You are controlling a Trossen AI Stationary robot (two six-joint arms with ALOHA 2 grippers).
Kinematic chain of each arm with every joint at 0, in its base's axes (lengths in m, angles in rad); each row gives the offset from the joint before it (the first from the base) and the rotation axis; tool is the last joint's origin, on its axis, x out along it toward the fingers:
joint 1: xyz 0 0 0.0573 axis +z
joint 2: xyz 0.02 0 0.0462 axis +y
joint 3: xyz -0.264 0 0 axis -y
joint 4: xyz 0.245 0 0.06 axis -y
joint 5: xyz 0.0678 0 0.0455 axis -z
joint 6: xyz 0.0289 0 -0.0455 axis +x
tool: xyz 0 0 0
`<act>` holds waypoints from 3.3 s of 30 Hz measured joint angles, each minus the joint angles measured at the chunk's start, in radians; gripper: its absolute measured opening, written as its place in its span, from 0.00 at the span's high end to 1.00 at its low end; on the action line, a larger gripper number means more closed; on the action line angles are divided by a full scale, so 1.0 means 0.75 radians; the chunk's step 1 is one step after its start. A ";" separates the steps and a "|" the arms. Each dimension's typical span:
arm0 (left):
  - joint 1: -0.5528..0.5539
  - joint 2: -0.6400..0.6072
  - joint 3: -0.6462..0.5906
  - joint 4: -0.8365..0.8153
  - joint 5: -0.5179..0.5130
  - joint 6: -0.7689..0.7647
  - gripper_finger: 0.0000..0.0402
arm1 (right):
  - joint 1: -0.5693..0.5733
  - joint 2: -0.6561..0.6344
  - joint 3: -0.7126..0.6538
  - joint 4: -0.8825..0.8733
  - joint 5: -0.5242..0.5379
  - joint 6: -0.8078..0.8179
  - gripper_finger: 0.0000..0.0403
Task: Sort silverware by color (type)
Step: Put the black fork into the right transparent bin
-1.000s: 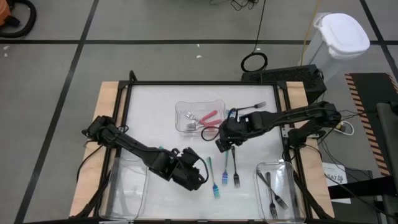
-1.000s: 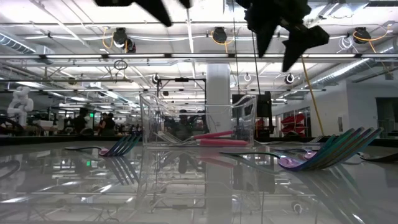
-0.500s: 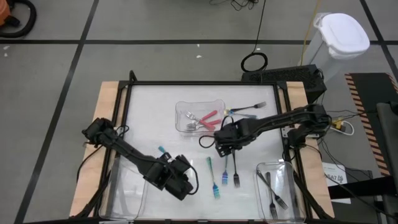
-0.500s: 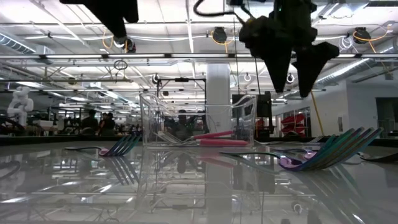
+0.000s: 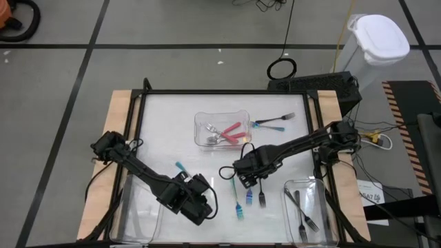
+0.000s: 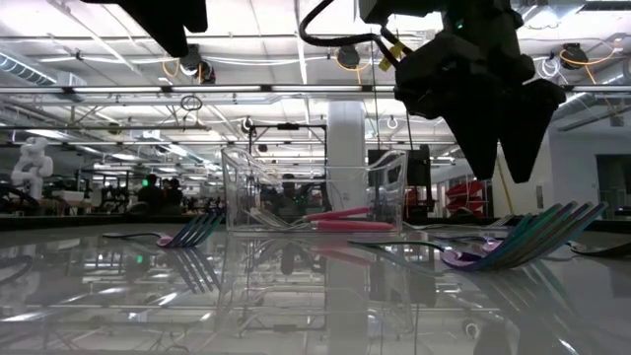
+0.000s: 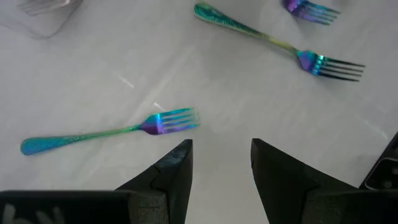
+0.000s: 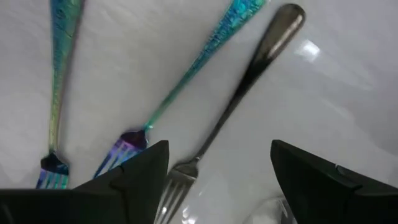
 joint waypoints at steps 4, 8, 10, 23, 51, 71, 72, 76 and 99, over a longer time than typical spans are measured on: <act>0.001 0.000 0.000 0.004 -0.026 -0.006 0.60 | 0.004 0.000 -0.059 0.011 0.001 0.007 0.31; 0.001 -0.001 0.000 0.005 -0.047 -0.024 0.60 | 0.005 -0.001 -0.143 0.142 -0.003 0.016 0.31; 0.001 -0.001 0.000 0.006 -0.052 -0.025 0.60 | 0.013 0.000 -0.176 0.176 -0.009 0.029 0.31; 0.007 -0.001 0.000 0.006 -0.052 -0.027 0.60 | 0.039 -0.010 -0.382 0.471 -0.057 0.068 0.31; 0.093 -0.002 0.001 0.040 -0.045 -0.032 0.60 | 0.036 -0.014 -0.424 0.492 -0.019 0.062 0.98; 0.066 -0.002 0.001 0.036 -0.026 -0.037 0.60 | 0.030 -0.006 -0.123 0.356 0.068 -0.010 0.98; 0.061 -0.002 0.001 0.035 -0.022 -0.045 0.60 | 0.030 -0.006 -0.101 0.349 0.075 -0.013 0.98; 0.044 -0.002 0.001 0.034 -0.021 -0.094 0.60 | 0.030 -0.006 -0.018 0.319 0.081 -0.038 0.98; -0.015 -0.108 0.002 -0.018 -0.145 -0.427 0.60 | -0.075 -0.010 0.659 0.123 0.401 -0.207 0.98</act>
